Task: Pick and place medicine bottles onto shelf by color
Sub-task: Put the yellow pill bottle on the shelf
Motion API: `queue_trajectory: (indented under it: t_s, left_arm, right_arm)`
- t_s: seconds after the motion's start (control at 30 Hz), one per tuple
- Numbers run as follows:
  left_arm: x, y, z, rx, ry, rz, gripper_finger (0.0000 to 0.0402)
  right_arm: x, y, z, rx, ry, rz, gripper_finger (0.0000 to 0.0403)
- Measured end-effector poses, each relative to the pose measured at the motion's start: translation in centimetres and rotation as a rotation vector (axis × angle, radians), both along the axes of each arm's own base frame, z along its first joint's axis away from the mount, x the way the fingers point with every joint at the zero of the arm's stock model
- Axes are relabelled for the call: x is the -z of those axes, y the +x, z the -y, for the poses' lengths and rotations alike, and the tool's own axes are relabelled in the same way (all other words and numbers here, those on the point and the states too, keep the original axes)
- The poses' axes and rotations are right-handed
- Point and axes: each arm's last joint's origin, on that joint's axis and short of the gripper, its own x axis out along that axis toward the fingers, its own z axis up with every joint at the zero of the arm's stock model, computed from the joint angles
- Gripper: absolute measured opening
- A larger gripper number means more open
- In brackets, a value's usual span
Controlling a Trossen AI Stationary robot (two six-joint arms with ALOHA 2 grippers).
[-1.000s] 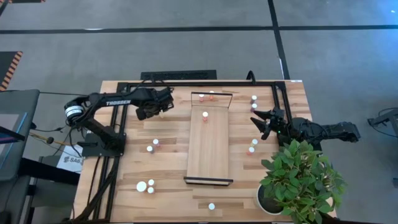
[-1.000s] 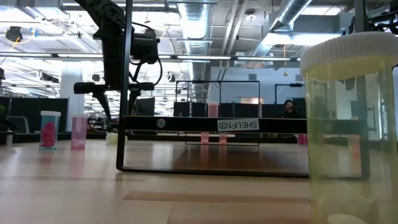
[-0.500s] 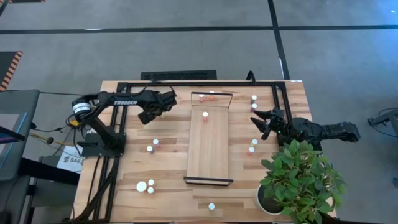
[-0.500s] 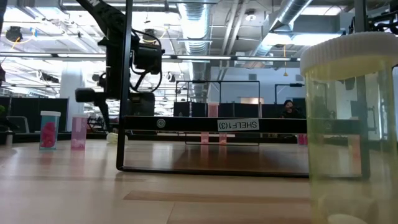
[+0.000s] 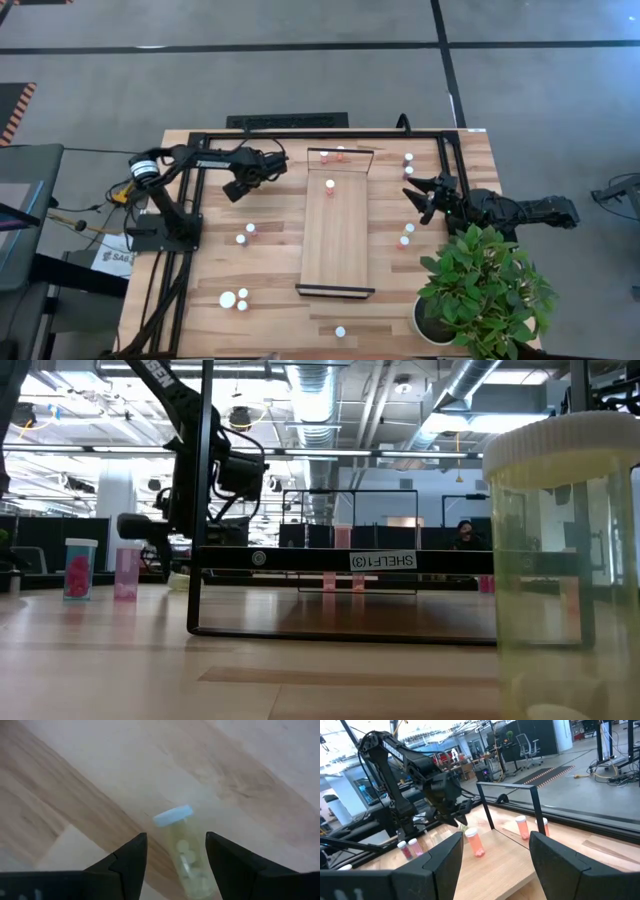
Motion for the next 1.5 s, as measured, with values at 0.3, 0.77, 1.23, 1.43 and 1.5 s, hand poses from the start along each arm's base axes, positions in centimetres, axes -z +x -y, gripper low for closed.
queue_trajectory:
  t_s: [0.3, 0.77, 1.23, 1.43, 1.5]
  left_arm:
    - [0.7, 0.2, -0.1, 0.039, -0.007, -0.031, 0.0183]
    - [0.6, 0.4, -0.1, 0.153, -0.004, -0.054, 0.0088]
    - [-2.9, 0.9, 1.5, 0.396, 0.260, -0.138, 0.0070]
    - [-5.2, 1.5, 2.8, 0.571, 0.464, -0.225, 0.0070]
    - [-5.5, 2.1, 3.2, 0.624, 0.517, -0.247, 0.0070]
  right_arm:
    - [0.0, 0.0, 0.0, 0.000, 0.000, -0.001, 0.0251]
    - [0.0, 0.0, 0.0, 0.000, 0.000, -0.001, 0.0251]
    - [0.0, 0.0, 0.0, 0.000, 0.000, -0.001, 0.0251]
    - [0.0, 0.0, 0.0, -0.001, 0.000, 0.000, 0.0251]
    - [0.0, 0.0, 0.0, -0.001, 0.000, -0.001, 0.0251]
